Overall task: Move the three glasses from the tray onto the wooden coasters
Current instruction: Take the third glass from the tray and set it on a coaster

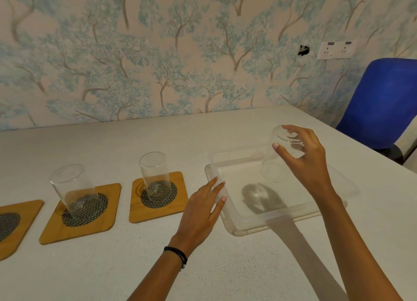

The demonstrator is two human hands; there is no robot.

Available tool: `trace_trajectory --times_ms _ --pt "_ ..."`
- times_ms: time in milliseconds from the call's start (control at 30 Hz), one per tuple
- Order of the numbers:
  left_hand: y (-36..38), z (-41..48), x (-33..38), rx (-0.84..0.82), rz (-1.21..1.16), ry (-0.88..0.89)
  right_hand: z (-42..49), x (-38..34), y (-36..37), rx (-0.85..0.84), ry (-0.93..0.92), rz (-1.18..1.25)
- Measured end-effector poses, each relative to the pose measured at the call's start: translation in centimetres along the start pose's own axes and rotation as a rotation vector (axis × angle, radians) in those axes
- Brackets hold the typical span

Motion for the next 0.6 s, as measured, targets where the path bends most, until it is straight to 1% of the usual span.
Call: trace_trajectory --times_ms 300,600 --pt "-3.6 -2.1 -0.8 -0.014 0.048 -0.004 -1.5 -6.0 2.2 -0.113 -0.078 0.042" --pt "-10.7 -6.7 -4.2 -0.006 0.12 -0.017 -3.7 -12.9 6.6 -0.234 -0.132 0.149"
Point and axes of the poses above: each hand's wrist, its own z-axis towards the middle knuckle, its own y-axis out of the palm, x = y × z, the point moved 2 cm from there along z, towards the middle knuckle, and after that the axes turned 8 degrees about -z, right-handed, at the moved point
